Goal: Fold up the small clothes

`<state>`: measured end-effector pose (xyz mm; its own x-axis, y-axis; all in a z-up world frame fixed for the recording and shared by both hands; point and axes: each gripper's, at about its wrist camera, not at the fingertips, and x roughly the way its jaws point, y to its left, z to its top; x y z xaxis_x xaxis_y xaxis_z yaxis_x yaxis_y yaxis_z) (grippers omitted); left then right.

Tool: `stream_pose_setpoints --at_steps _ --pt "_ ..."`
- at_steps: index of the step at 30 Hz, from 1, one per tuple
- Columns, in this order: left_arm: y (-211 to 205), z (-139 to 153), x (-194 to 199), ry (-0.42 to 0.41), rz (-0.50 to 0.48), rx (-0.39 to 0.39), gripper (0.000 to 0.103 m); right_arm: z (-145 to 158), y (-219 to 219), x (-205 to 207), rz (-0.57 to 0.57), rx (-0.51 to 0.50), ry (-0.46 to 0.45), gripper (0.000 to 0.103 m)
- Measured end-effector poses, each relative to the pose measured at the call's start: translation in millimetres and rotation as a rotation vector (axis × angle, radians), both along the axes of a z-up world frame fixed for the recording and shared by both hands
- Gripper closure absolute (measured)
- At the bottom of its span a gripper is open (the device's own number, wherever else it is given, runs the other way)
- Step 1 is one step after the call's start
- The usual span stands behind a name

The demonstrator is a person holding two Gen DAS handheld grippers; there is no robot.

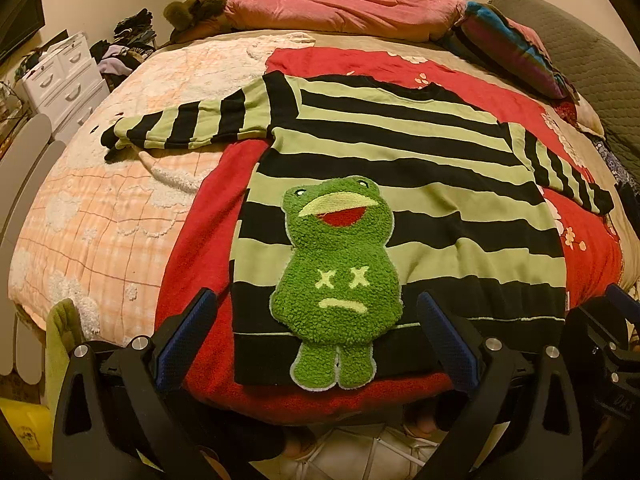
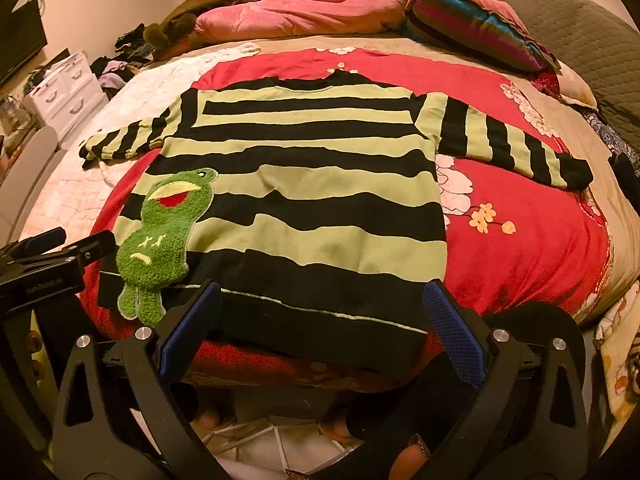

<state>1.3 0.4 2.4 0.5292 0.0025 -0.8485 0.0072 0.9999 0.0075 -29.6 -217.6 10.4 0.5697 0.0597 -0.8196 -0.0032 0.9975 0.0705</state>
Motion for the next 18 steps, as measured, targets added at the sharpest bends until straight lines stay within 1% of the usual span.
stream_pose_setpoints --at_steps 18 --pt "4.2 0.9 1.4 0.001 0.004 -0.003 0.004 -0.1 -0.7 0.9 -0.003 0.003 -0.002 0.008"
